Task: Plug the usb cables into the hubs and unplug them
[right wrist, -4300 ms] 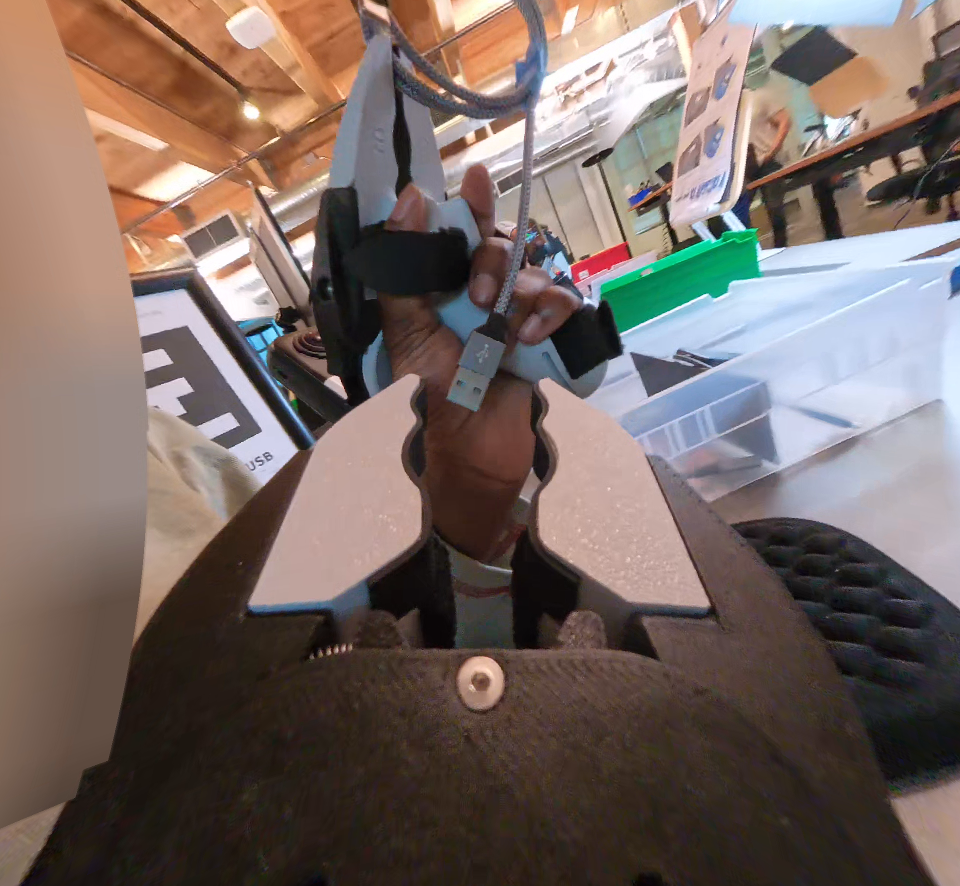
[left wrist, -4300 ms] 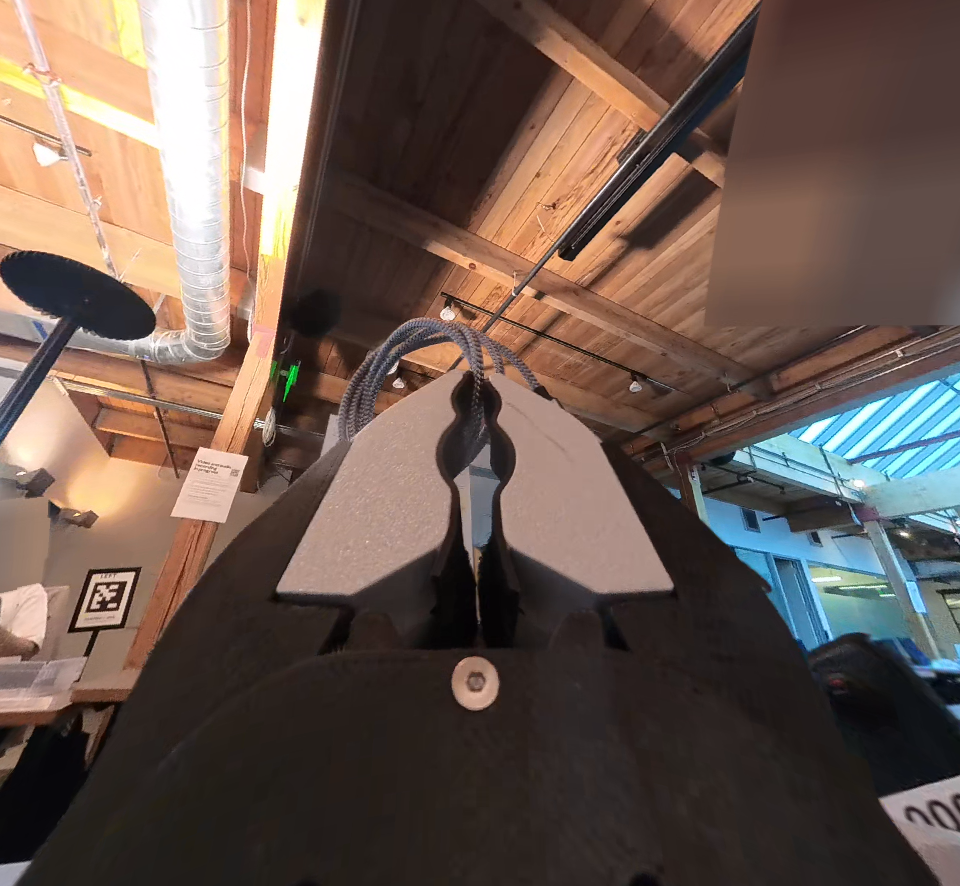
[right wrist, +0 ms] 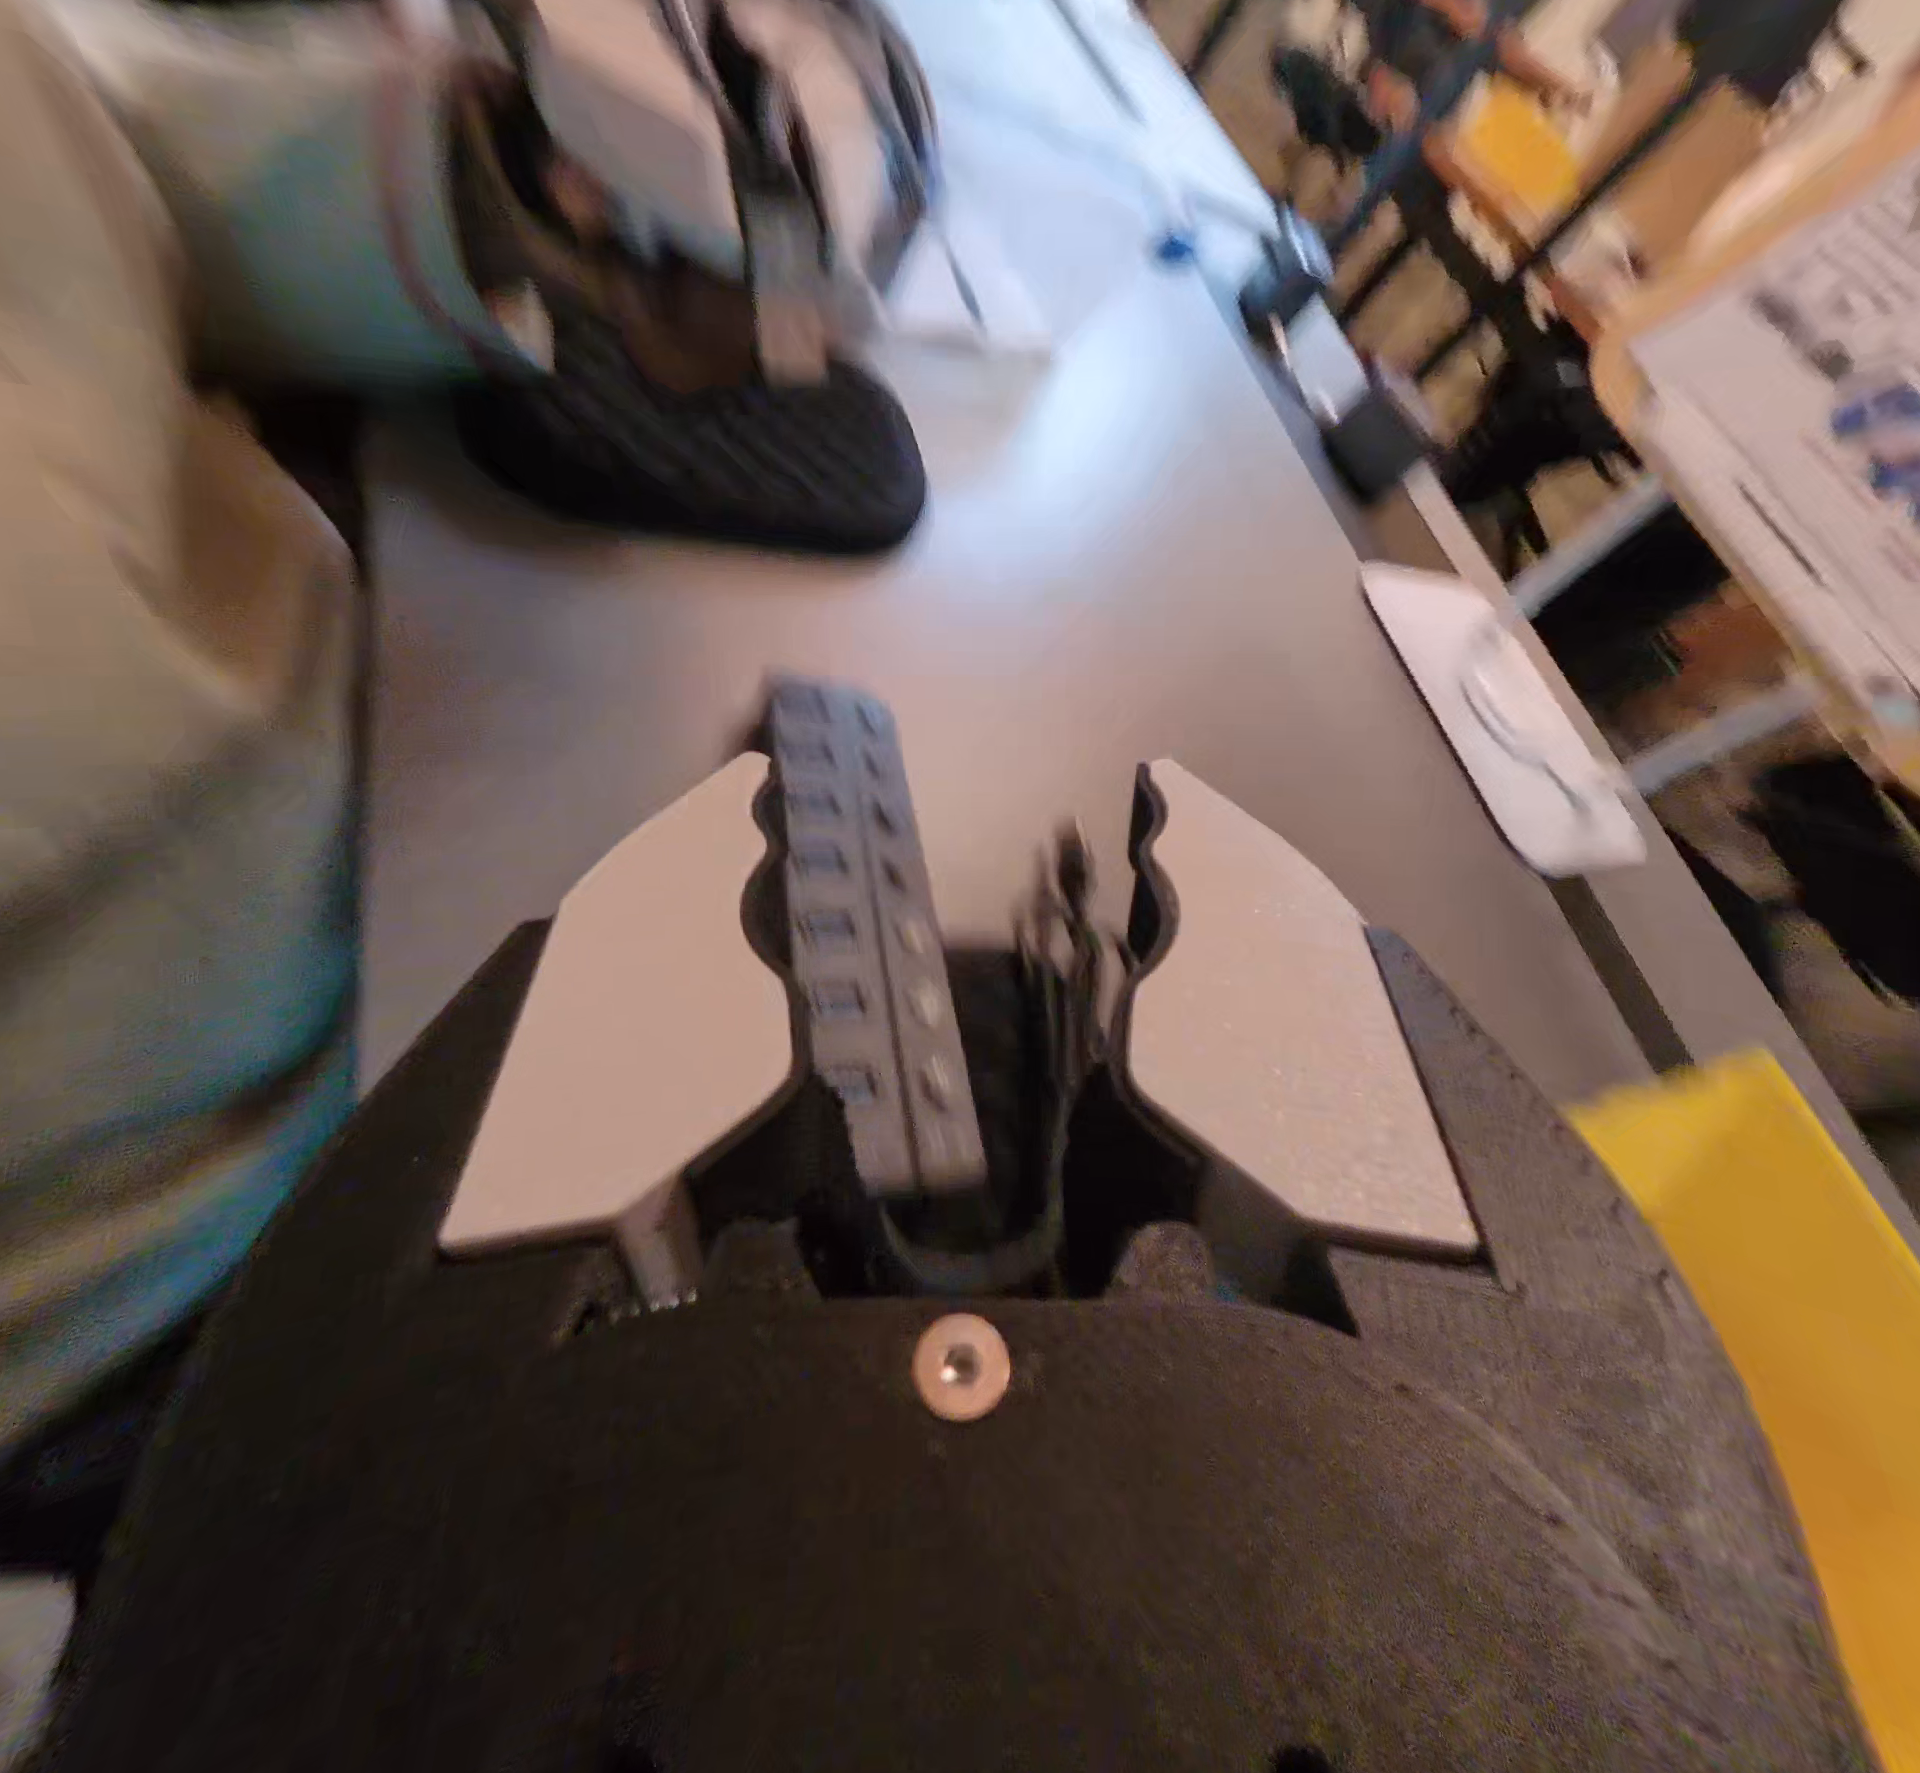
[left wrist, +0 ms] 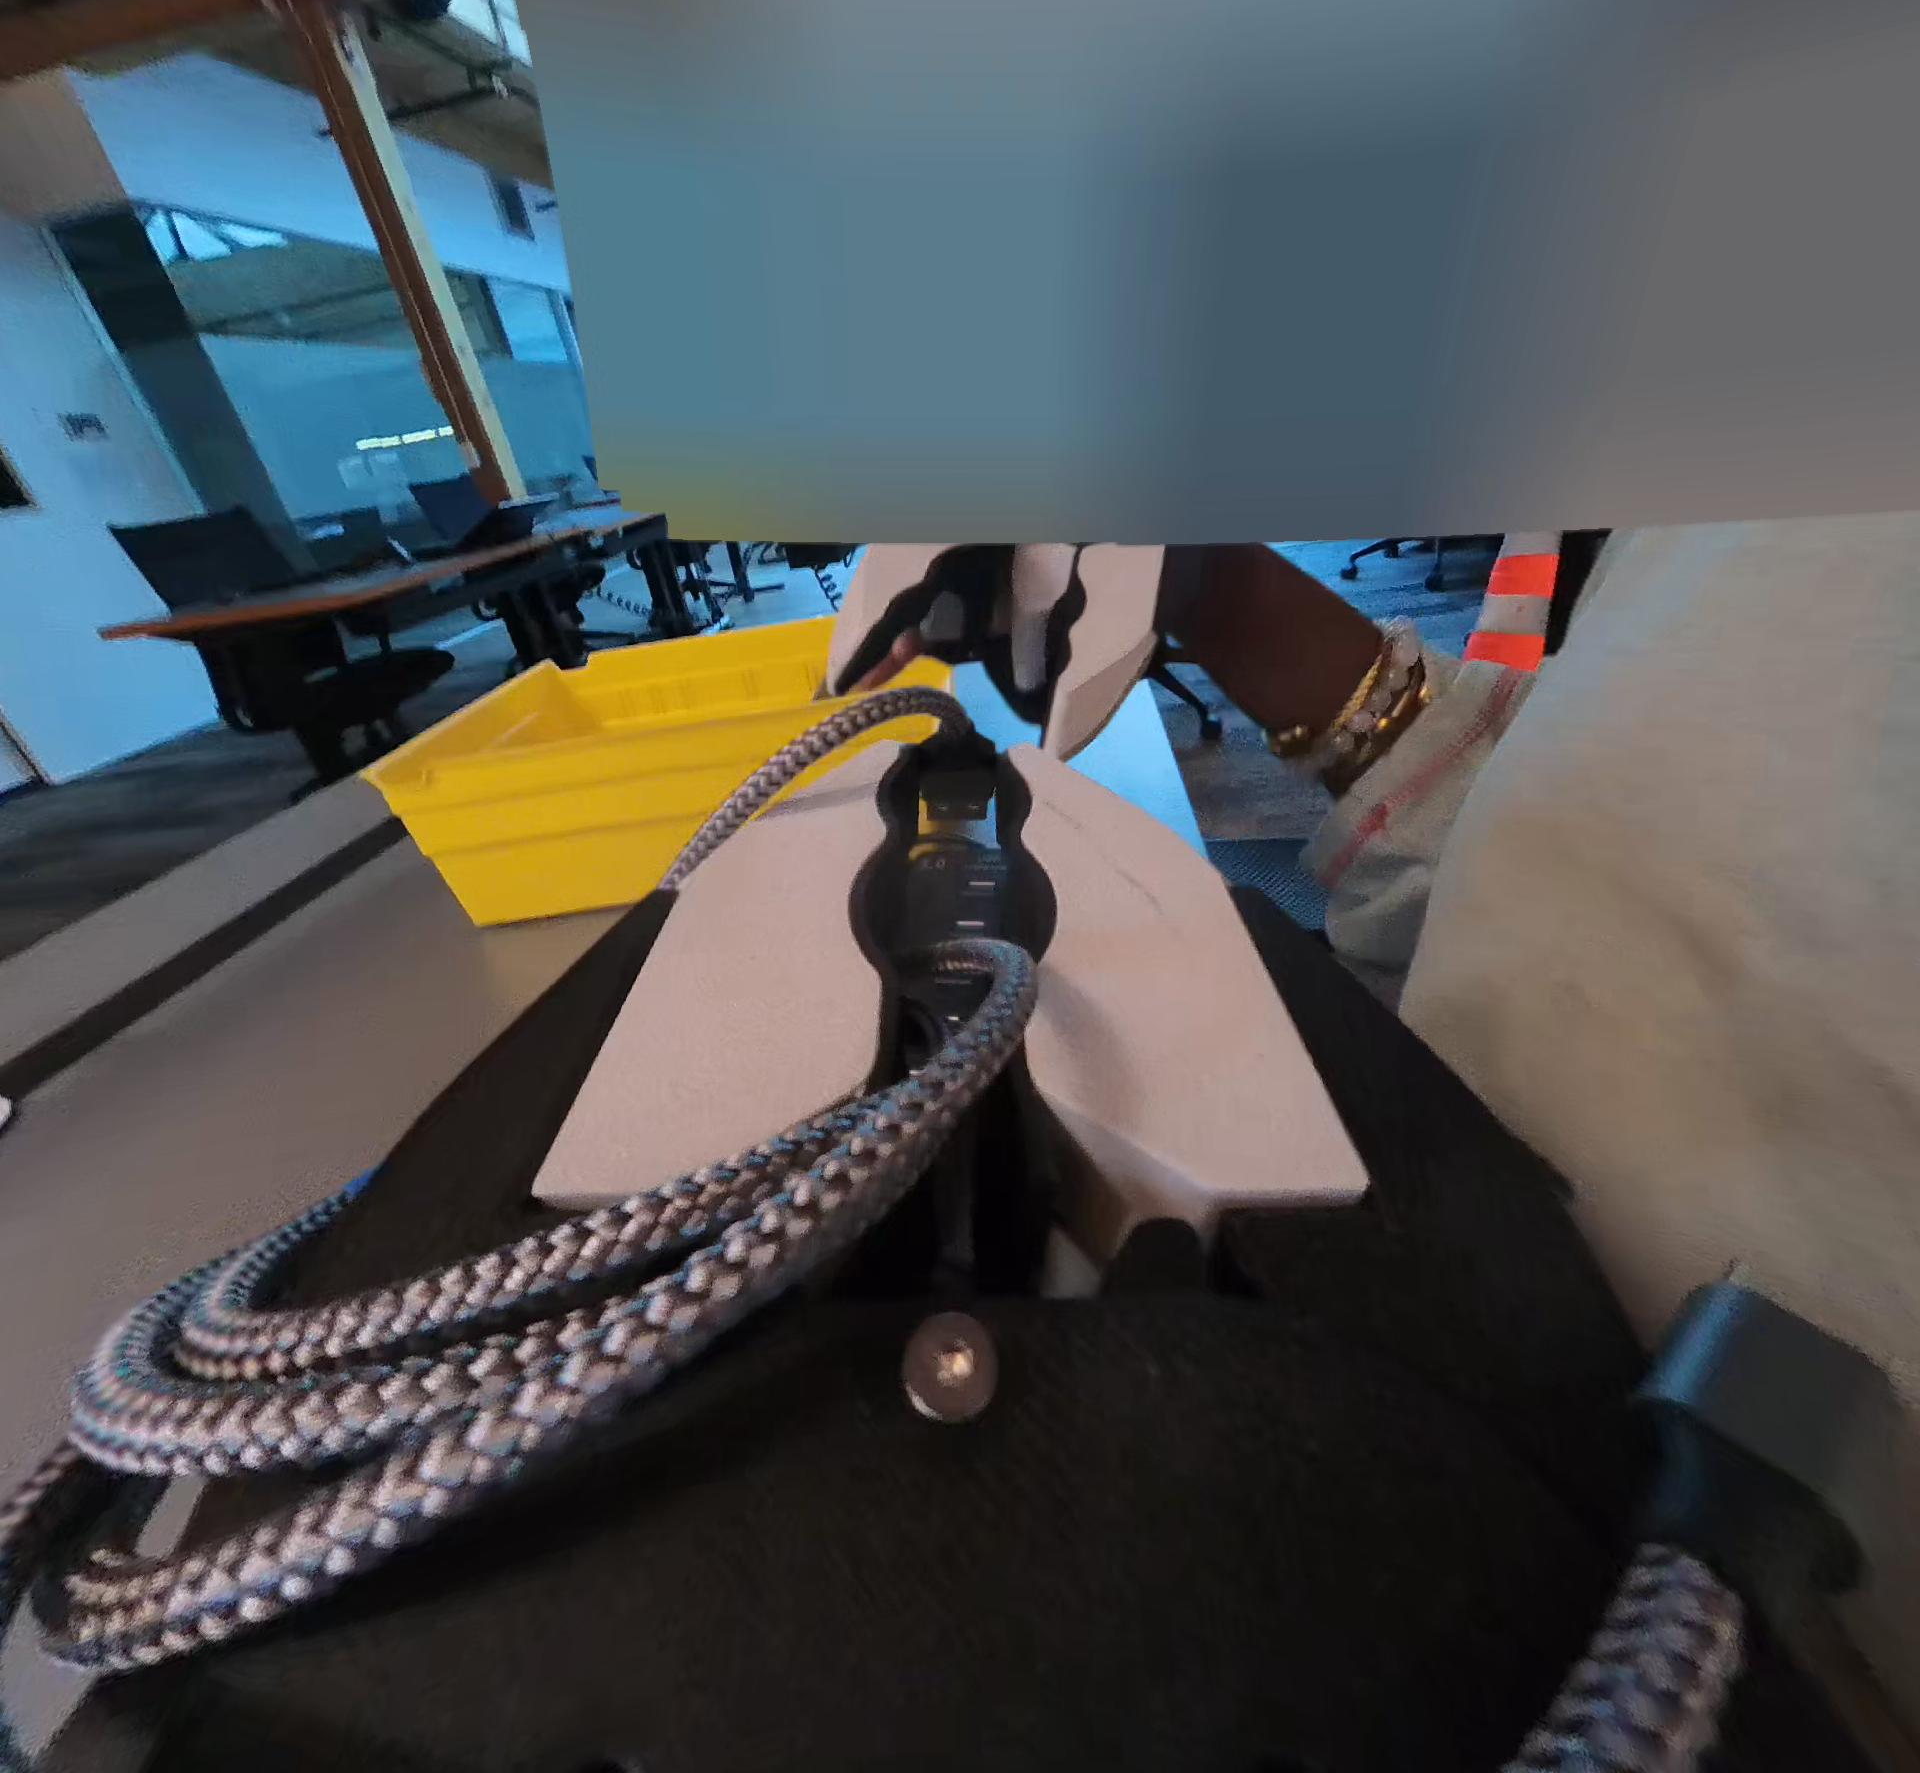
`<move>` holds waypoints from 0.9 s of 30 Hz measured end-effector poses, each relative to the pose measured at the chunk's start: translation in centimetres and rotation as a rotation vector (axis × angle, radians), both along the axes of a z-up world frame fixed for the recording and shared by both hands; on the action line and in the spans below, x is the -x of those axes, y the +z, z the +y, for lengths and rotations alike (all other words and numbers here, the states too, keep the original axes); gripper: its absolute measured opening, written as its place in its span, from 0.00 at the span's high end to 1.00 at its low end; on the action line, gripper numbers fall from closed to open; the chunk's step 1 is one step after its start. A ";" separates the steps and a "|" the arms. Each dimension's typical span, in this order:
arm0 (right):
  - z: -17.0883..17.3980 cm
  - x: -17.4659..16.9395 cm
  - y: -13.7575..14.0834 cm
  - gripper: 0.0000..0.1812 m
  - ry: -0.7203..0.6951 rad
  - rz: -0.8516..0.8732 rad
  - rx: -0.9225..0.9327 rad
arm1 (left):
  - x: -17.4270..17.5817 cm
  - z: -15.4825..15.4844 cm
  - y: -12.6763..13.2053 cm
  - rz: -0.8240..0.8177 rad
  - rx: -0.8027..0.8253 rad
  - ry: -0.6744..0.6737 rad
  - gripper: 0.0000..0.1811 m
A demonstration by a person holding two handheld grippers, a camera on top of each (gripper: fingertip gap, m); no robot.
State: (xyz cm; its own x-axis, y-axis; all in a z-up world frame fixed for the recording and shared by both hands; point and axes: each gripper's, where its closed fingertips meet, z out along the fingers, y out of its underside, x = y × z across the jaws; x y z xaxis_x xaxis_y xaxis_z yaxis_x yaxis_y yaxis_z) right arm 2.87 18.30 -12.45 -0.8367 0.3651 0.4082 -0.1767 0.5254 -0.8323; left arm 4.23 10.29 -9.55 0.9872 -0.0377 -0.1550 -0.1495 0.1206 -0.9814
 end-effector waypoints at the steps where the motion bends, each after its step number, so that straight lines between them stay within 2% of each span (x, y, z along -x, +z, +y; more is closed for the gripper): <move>1: 2.0 0.4 -1.1 0.63 -0.063 -0.009 -0.071 | 0.2 0.3 -0.2 -0.018 0.011 0.002 0.92; 3: 4.4 -0.2 -3.4 0.62 -0.122 -0.152 -0.115 | 0.6 1.0 -0.7 -0.030 0.041 0.011 0.92; 5: 4.9 -1.2 -5.1 0.61 -0.111 -0.298 -0.085 | 0.9 1.9 -1.5 -0.020 0.098 0.025 0.92; 10: 4.5 0.7 -7.9 0.58 -0.102 -0.319 -0.061 | 1.4 4.7 -3.7 -0.014 0.264 -0.008 0.92; 14: 5.2 0.8 -11.5 0.63 -0.149 -0.474 -0.219 | 1.8 6.3 -4.6 -0.022 0.325 -0.036 0.92; 16: 4.9 0.6 -11.6 0.69 -0.138 -0.520 -0.219 | 2.0 6.8 -5.1 -0.028 0.348 -0.044 0.92; 21: 5.1 0.4 -11.2 0.69 -0.134 -0.480 -0.238 | 1.5 8.0 -7.1 -0.001 0.426 -0.067 0.92; 25: 5.0 0.2 -10.8 0.69 -0.141 -0.464 -0.252 | 0.5 8.3 -8.4 0.054 0.396 -0.160 0.92; 27: 4.9 0.2 -10.7 0.69 -0.139 -0.458 -0.257 | 0.6 8.5 -9.2 0.055 0.428 -0.157 0.92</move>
